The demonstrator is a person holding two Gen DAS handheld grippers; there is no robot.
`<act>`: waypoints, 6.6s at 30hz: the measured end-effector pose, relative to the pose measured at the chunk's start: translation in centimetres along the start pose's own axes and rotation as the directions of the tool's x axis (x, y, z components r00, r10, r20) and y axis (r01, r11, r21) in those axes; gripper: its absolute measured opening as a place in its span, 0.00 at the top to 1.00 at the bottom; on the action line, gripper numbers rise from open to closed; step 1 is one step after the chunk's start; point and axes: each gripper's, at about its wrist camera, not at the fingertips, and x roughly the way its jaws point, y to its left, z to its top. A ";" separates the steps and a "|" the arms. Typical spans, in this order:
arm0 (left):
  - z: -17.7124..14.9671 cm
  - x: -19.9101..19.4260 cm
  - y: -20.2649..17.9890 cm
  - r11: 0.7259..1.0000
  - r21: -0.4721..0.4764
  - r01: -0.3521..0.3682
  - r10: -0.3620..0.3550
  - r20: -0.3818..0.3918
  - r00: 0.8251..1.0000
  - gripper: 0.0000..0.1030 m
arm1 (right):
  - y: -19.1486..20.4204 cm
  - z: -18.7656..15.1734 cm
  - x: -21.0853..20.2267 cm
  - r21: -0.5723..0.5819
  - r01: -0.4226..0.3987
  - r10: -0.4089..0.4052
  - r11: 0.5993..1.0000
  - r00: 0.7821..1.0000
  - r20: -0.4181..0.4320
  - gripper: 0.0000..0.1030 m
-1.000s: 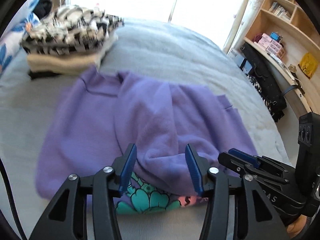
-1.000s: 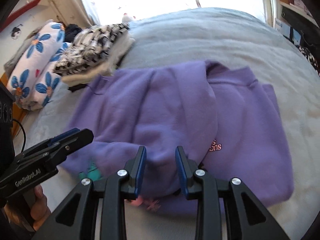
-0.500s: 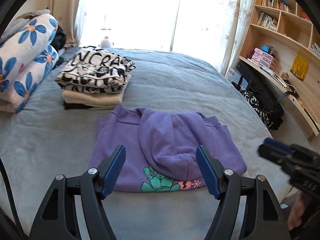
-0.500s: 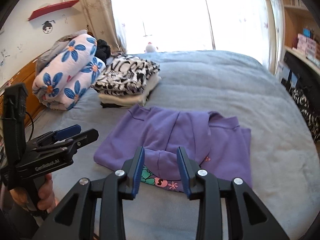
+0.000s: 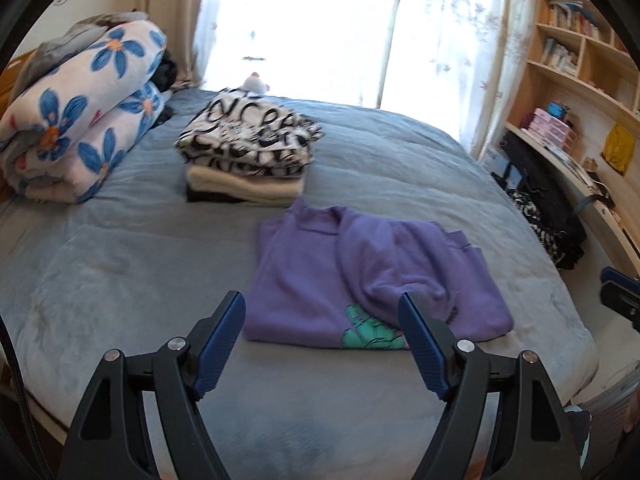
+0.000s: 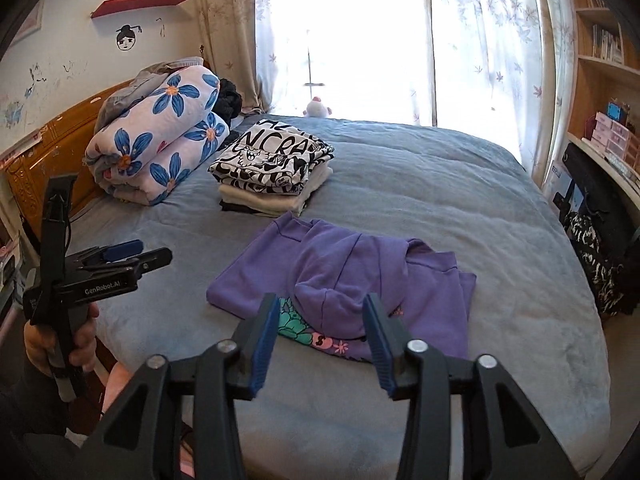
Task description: Fold large clothes
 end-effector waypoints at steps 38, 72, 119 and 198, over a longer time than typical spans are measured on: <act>-5.7 26.3 6.8 0.871 -0.469 0.146 -0.191 -0.049 0.980 0.40 | -4.1 -2.3 23.1 0.178 0.036 -0.013 0.983 0.992 -0.126 0.56; 0.0 18.3 -27.4 0.918 0.329 0.222 -0.284 0.152 0.947 0.80 | -17.6 -13.6 15.4 0.449 0.061 -0.026 0.891 0.996 -0.083 0.85; 5.7 26.6 -16.9 0.959 0.179 0.222 -0.175 -0.244 0.954 0.20 | -26.4 -6.3 16.2 0.606 -0.100 0.153 0.789 0.988 -0.037 0.66; 7.5 31.4 -24.3 0.933 0.275 0.232 -0.166 -0.242 0.956 0.13 | -33.4 -4.8 27.9 0.677 -0.028 0.163 0.735 0.977 -0.137 0.69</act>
